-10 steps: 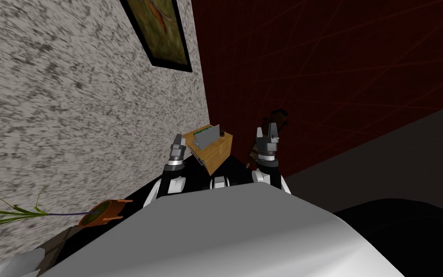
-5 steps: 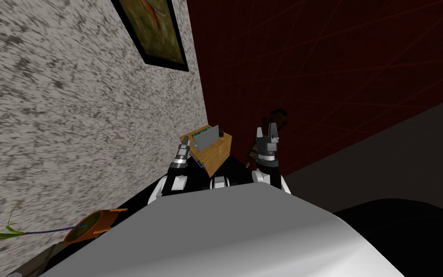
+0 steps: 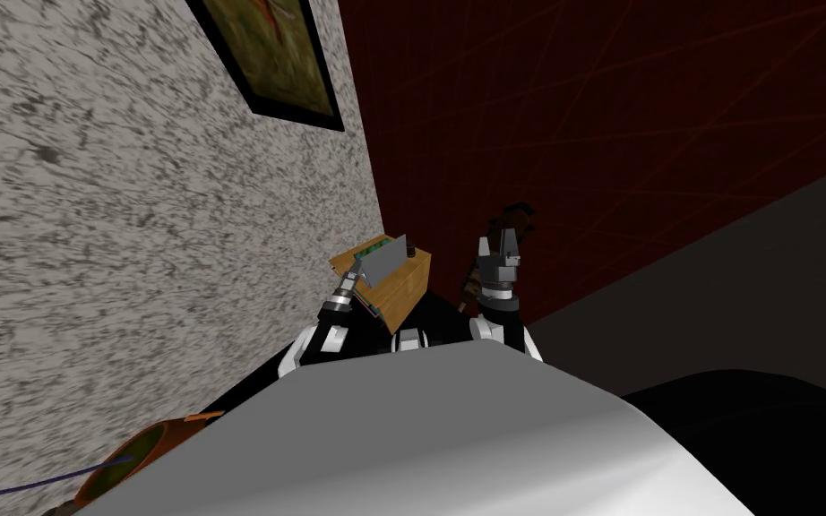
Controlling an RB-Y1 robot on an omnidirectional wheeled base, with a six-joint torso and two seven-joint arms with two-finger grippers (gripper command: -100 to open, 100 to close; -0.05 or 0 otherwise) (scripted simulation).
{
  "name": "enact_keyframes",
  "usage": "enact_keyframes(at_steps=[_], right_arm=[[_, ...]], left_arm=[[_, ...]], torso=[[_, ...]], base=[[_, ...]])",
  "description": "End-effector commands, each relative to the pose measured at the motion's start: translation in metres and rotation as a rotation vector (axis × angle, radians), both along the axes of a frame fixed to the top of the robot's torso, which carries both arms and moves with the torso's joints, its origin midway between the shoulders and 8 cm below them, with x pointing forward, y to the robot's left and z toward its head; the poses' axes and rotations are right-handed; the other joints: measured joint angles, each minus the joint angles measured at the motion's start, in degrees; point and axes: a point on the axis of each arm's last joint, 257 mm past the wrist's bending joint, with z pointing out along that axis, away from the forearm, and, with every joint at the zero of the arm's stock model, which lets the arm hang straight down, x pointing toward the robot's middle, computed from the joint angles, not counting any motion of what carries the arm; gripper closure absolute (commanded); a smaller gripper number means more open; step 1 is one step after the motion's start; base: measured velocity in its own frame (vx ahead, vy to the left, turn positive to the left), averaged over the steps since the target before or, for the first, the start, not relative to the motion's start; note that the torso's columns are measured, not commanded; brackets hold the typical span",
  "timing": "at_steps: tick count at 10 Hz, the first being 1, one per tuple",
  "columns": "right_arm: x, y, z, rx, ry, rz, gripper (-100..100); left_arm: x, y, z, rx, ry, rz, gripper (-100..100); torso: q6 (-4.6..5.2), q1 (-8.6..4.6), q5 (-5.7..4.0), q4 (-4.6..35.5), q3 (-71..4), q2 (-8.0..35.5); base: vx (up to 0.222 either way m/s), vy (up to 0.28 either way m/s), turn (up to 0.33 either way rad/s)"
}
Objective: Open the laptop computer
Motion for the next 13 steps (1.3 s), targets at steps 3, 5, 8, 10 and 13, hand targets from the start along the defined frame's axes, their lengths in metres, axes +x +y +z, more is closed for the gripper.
enact_keyframes(at_steps=[3,5,8,10,13], right_arm=[[0.0,0.0,0.0,0.0,0.0,0.0,0],[0.0,0.0,0.0,0.0,0.0,0.0,0],[0.0,0.0,0.0,0.0,0.0,0.0,0],[0.0,0.0,0.0,0.0,0.0,0.0,0],[0.0,0.0,0.0,0.0,0.0,0.0,0]], left_arm=[[0.022,0.008,-0.045,0.142,0.102,0.017,-100],[0.031,0.015,-0.067,0.215,0.15,0.029,-100],[0.039,0.026,-0.089,0.291,0.197,0.043,-100],[0.037,0.024,-0.086,0.279,0.189,0.041,-100],[0.045,0.026,-0.085,0.213,0.235,0.047,100]], torso=[[0.0,0.04,0.02,0.0,0.0,0.0],[0.02,0.07,0.02,0.0,0.0,-0.1],[0.01,0.03,0.01,0.0,0.0,0.0],[-0.01,-0.04,-0.01,0.0,0.0,0.0],[0.03,0.21,0.15,0.0,0.0,0.0]], base=[[0.047,0.065,-0.095],[0.06,0.068,-0.137],[0.033,0.052,-0.074],[0.005,0.011,-0.009],[0.005,0.05,-0.062]])
